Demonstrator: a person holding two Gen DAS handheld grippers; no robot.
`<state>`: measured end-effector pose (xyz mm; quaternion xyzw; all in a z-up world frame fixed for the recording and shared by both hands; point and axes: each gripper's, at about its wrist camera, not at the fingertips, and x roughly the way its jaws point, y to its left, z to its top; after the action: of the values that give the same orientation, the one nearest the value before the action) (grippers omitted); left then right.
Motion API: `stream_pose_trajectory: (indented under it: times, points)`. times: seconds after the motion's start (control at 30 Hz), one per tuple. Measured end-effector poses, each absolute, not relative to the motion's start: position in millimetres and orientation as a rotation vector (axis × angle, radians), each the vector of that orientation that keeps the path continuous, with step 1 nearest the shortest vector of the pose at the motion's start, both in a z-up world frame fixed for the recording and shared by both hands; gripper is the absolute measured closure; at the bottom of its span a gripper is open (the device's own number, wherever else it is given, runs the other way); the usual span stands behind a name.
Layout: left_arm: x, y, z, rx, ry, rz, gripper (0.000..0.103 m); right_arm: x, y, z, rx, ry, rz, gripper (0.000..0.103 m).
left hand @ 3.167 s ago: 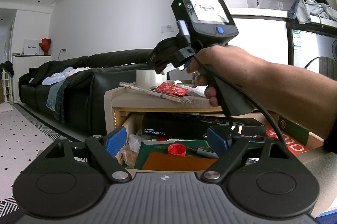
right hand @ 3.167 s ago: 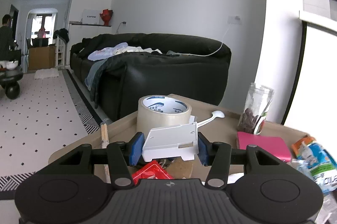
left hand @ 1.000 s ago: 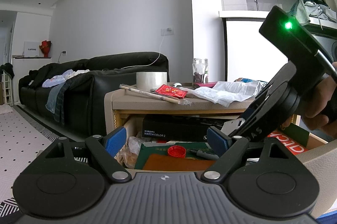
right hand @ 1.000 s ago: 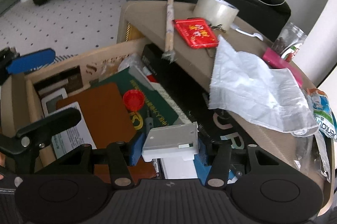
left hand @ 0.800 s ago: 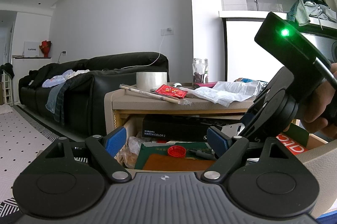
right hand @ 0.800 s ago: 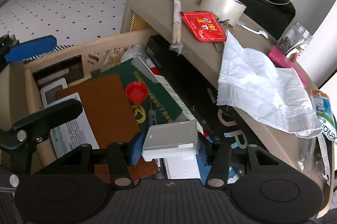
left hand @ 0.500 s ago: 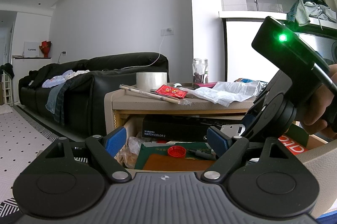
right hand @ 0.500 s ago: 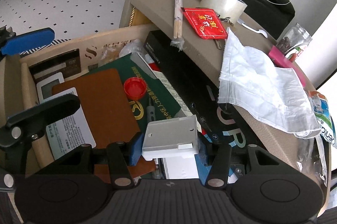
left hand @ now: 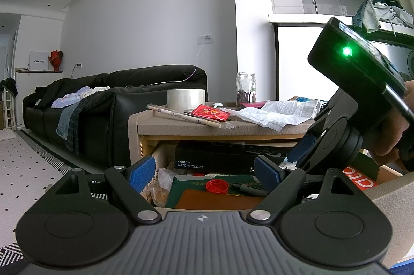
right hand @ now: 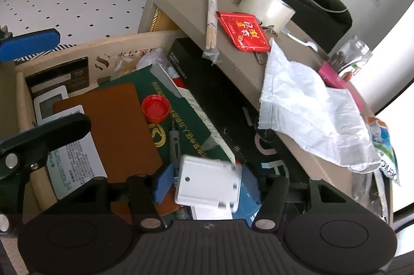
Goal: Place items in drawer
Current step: 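Lower the box into the drawer and open the right gripper, then withdraw the right tool from the drawer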
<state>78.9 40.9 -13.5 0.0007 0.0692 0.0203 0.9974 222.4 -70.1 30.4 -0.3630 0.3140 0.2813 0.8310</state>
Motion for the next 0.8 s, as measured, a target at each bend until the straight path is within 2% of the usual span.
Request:
stream_pose_trajectory:
  times: [0.13,0.37,0.6,0.8]
  points:
    - [79.1,41.2,-13.9,0.001,0.138,0.041,0.017,220.5,-71.1,32.5,-0.78,0.635,0.581,0.037]
    - [80.4,40.0,-9.7,0.002,0.143,0.04,0.017,192.7,-70.5,43.5,-0.782,0.453,0.523,0.037]
    - [82.1,39.8,-7.8,0.002,0.143,0.04,0.017,169.3,-82.5,54.7,-0.751,0.379,0.506,0.037]
    - [78.4,40.0,-11.3,0.001,0.137,0.04,0.017,139.9,-119.2,70.9,-0.545,0.239,0.348,0.037]
